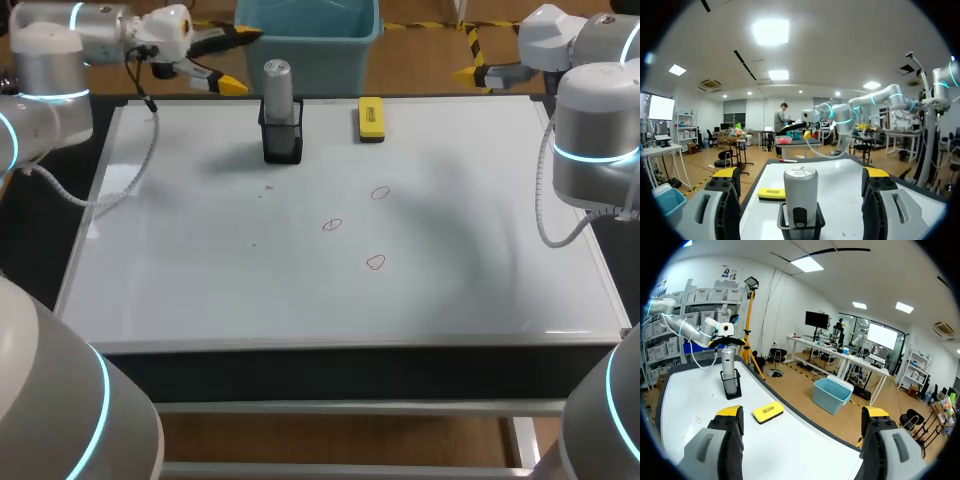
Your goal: Pick up the inspection probe, press it on each red-marked spot on the whiteboard one by one, put down the probe, pick up the eraser, and wipe off all the red marks.
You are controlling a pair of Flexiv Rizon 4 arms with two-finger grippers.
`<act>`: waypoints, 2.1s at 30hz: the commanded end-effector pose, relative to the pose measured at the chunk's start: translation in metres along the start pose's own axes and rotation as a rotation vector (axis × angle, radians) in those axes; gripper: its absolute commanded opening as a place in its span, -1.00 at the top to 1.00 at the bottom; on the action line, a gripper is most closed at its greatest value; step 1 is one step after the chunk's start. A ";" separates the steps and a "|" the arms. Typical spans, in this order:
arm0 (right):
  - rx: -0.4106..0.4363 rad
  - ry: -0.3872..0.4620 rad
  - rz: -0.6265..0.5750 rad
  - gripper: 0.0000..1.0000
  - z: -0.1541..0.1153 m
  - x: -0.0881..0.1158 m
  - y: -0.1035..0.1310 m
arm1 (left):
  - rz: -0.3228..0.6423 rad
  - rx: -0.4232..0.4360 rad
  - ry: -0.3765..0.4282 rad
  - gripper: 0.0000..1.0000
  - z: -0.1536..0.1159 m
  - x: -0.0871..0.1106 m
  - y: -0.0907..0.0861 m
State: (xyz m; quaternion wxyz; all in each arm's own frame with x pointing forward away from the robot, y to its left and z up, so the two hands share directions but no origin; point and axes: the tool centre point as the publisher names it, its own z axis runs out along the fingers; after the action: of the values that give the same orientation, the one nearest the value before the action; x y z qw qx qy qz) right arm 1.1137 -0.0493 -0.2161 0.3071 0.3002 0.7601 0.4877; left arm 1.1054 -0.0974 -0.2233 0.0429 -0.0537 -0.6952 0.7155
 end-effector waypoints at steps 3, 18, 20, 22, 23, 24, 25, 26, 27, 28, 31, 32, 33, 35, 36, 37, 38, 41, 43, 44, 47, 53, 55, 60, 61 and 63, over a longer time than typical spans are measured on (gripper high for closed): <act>0.001 0.001 0.000 -1.00 0.000 0.000 0.000 | 0.011 0.008 -0.011 -1.00 0.010 0.000 0.005; 0.001 0.001 0.000 -1.00 0.000 0.000 0.000 | -0.004 0.000 -0.161 -1.00 0.032 0.016 0.017; 0.001 0.001 0.000 -1.00 0.000 0.000 0.000 | -0.008 0.006 -0.181 -1.00 0.037 0.019 0.018; 0.001 0.001 0.000 -1.00 0.000 0.000 0.000 | -0.010 0.006 -0.186 -1.00 0.042 0.022 0.019; 0.001 0.001 0.000 -1.00 0.000 0.000 0.000 | -0.015 0.000 -0.190 -1.00 0.044 0.023 0.021; 0.001 0.001 0.000 -1.00 0.000 0.000 0.000 | -0.016 -0.001 -0.192 -1.00 0.045 0.023 0.022; 0.001 0.001 0.000 -1.00 0.000 0.000 0.000 | -0.016 0.001 -0.196 -1.00 0.046 0.024 0.023; 0.001 0.001 0.000 -1.00 0.000 0.000 0.000 | -0.017 0.001 -0.202 -1.00 0.047 0.024 0.024; 0.001 0.001 0.000 -1.00 0.000 0.000 0.000 | -0.016 0.002 -0.204 -1.00 0.048 0.025 0.025; 0.001 0.001 0.000 -1.00 0.000 0.000 0.000 | -0.019 -0.004 -0.218 -1.00 0.050 0.026 0.025; 0.001 0.001 0.000 -1.00 0.000 0.000 0.000 | -0.017 -0.005 -0.238 -1.00 0.053 0.028 0.027; 0.001 0.001 0.000 -1.00 0.000 0.000 0.000 | -0.013 0.002 -0.244 -1.00 0.055 0.029 0.027; 0.001 0.001 0.000 -1.00 0.000 0.000 0.000 | -0.016 -0.004 -0.256 -1.00 0.058 0.029 0.028; 0.001 0.001 0.000 -1.00 0.000 0.000 0.000 | -0.014 0.007 -0.267 -1.00 0.059 0.028 0.031; 0.001 0.001 0.000 -1.00 0.000 0.000 0.000 | -0.015 0.007 -0.275 -1.00 0.060 0.027 0.033; 0.001 0.001 0.000 -1.00 0.000 0.000 0.000 | -0.014 0.011 -0.276 -1.00 0.060 0.027 0.034; 0.001 0.001 0.000 -1.00 0.000 0.000 0.000 | -0.014 0.011 -0.276 -1.00 0.060 0.027 0.035; 0.001 0.001 0.000 -1.00 0.000 0.000 0.000 | -0.017 0.007 -0.281 -1.00 0.058 0.023 0.041; 0.001 0.001 0.000 -1.00 0.000 0.000 0.000 | -0.016 0.010 -0.280 -1.00 0.056 0.021 0.043; 0.001 0.001 0.000 -1.00 0.000 0.000 0.000 | -0.016 0.010 -0.278 -1.00 0.056 0.020 0.044; 0.001 0.001 0.000 -1.00 0.000 0.000 0.000 | -0.010 0.013 -0.266 -1.00 0.051 0.017 0.045; 0.001 0.001 0.000 -1.00 0.000 0.000 0.000 | -0.001 0.023 -0.201 -1.00 0.042 0.009 0.049; 0.001 0.001 0.000 -1.00 0.000 0.000 0.000 | -0.001 0.020 -0.177 -1.00 0.038 0.007 0.050; 0.001 0.001 0.000 -1.00 0.000 0.000 0.000 | 0.000 0.013 -0.133 -1.00 0.036 0.000 0.050; 0.001 0.001 0.000 -1.00 0.000 0.000 0.000 | 0.002 0.014 -0.128 -1.00 0.036 -0.001 0.050; 0.001 0.001 0.000 -1.00 0.000 0.000 0.000 | 0.003 0.013 -0.123 -1.00 0.037 -0.004 0.050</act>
State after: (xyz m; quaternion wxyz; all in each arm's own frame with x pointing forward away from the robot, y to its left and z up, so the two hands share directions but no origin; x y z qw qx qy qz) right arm 1.1137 -0.0493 -0.2161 0.3071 0.3002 0.7601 0.4877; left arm 1.0943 -0.1346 -0.2688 -0.0212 0.0089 -0.6930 0.7206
